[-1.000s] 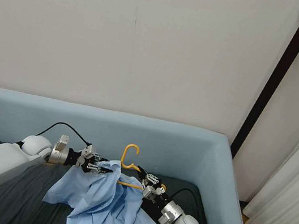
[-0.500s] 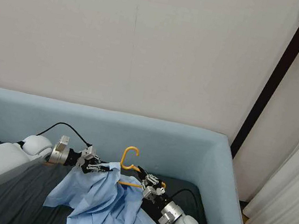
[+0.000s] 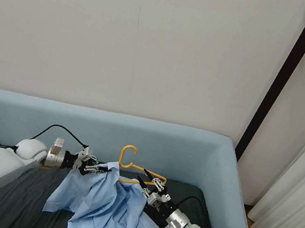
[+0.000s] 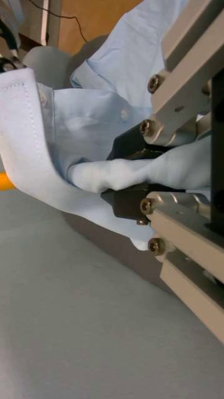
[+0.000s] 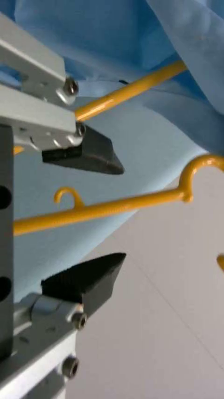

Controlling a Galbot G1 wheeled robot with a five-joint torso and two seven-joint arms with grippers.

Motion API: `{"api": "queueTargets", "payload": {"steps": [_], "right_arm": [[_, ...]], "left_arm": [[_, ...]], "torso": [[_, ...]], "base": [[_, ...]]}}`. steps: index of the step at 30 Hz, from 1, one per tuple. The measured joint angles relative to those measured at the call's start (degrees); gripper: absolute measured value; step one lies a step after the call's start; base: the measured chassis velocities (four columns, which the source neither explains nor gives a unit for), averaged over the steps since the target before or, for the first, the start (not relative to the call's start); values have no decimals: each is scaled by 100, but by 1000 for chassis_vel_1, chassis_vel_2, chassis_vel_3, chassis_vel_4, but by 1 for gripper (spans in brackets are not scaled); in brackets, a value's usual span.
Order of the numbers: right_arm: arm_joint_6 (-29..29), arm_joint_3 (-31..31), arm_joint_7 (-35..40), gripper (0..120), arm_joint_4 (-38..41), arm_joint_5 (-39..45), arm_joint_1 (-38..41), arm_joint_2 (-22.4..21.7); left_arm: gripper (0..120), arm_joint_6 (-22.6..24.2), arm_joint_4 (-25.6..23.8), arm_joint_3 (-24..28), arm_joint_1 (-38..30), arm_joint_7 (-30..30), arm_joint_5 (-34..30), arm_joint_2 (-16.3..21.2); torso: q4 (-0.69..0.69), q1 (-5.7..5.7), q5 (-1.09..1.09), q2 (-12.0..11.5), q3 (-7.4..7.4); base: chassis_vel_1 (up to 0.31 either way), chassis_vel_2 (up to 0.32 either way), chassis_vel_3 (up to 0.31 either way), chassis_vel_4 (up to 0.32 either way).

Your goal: Pick up the clothes from the sofa and hang them on the clothes hanger.

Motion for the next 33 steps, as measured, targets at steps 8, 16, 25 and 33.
{"api": "queueTargets", "payload": {"steps": [8, 16, 25, 33], "right_arm": [[-194, 315, -7, 84, 765, 507, -631, -215], [-771, 538, 97, 100, 750, 1138, -1071, -233], [-1543, 266, -12, 100, 230, 1761, -1115, -49], [-1724, -295, -292, 100, -520, 1662, -774, 232]], "left_arm": [[7, -65, -68, -711, 824, 8, 55, 264], [7, -143, -427, -2362, 2233, 90, 70, 761], [7, -271, -601, -2956, 2865, 137, 72, 810], [7, -415, -632, -3092, 3126, 160, 157, 697]], "torso": [[0, 0, -1, 0, 0], [3, -1, 1, 0, -1], [-2, -1, 0, 0, -1], [1, -1, 0, 0, 0]], "base": [[0, 0, 0, 0], [0, 0, 0, 0], [0, 0, 0, 0], [0, 0, 0, 0]]}}
